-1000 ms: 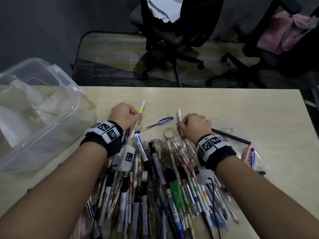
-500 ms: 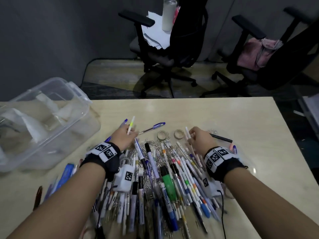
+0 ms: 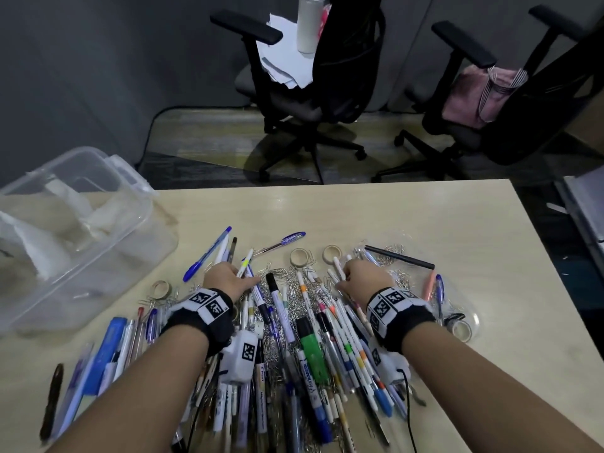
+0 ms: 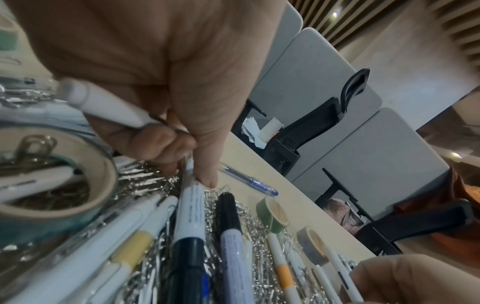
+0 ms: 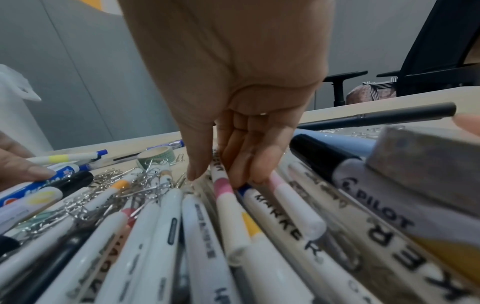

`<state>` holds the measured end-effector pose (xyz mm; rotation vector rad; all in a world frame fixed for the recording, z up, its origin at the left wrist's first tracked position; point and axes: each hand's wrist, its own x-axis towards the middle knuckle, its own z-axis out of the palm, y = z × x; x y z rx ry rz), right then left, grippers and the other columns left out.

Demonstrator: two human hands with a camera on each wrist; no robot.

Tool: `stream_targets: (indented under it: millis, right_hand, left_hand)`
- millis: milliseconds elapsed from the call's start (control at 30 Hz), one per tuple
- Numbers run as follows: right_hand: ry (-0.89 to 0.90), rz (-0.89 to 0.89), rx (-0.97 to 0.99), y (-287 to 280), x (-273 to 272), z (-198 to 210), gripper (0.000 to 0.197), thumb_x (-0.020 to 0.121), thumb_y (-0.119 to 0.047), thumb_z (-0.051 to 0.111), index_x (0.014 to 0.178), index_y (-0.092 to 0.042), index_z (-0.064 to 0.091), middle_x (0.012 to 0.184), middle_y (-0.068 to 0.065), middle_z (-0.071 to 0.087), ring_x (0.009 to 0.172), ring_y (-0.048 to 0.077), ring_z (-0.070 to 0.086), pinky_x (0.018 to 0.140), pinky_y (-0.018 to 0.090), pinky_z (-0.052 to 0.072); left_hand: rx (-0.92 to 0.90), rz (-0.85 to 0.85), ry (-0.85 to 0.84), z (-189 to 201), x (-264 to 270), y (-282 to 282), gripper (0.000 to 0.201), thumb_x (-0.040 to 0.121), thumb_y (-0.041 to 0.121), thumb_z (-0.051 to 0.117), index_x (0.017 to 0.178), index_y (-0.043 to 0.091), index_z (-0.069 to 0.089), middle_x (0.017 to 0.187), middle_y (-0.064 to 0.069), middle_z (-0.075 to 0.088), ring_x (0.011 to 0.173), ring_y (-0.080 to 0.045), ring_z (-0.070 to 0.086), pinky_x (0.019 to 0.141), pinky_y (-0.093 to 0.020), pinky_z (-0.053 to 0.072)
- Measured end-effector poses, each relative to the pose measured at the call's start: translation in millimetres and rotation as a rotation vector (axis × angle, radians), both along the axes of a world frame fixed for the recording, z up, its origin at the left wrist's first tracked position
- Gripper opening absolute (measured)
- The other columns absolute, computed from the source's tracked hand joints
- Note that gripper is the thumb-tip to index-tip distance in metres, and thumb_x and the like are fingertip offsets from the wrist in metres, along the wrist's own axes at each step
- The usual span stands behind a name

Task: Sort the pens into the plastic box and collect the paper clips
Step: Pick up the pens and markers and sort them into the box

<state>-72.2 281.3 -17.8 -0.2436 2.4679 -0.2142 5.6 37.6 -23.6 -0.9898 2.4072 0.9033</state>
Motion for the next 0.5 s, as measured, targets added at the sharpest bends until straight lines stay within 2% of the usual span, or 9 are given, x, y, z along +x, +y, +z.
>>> stream_targets:
  millis: [133,267,367,500]
  right_hand:
    - [0.001,-0.020,-0.008,-4,-5,-3,0.030,0.086,-0.036,0.066,0.100,-0.011,0.058,0.092,0.004,0.066,0.082,0.018,0.062,0.070,0.029,0.049]
    - [0.055,-0.024,-0.032,-5,-2,-3,0.023,0.085,-0.032,0.067,0.094,-0.019,0.051,0.085,-0.003,0.059,0.077,0.015,0.056,0.066,0.026,0.045]
    - [0.084,0.018,-0.007,-6,1,-1,0.020,0.085,-0.033,0.065,0.096,-0.019,0.056,0.085,-0.004,0.060,0.077,0.015,0.056,0.063,0.025,0.044]
    - [0.050,0.045,0.030,-10,2,-1,0.019,0.086,-0.034,0.064,0.092,-0.016,0.064,0.086,0.001,0.068,0.079,0.017,0.064,0.067,0.028,0.052]
  left_hand:
    - [0.026,-0.021,-0.021,-2,-7,0,0.042,0.078,0.038,0.074,0.061,0.012,0.047,0.056,-0.002,0.044,0.051,-0.014,0.041,0.045,-0.026,0.028]
    - [0.065,-0.011,-0.013,-2,-14,1,0.035,0.081,0.031,0.072,0.062,0.010,0.051,0.056,-0.003,0.047,0.051,-0.016,0.044,0.046,-0.024,0.032]
    - [0.120,-0.025,0.002,-2,-15,-1,0.032,0.084,0.027,0.070,0.062,0.013,0.051,0.057,-0.002,0.048,0.051,-0.016,0.045,0.048,-0.024,0.033]
    - [0.212,-0.045,-0.008,-1,-16,-6,0.029,0.088,0.028,0.064,0.069,0.012,0.051,0.061,-0.004,0.048,0.054,-0.018,0.044,0.054,-0.026,0.037]
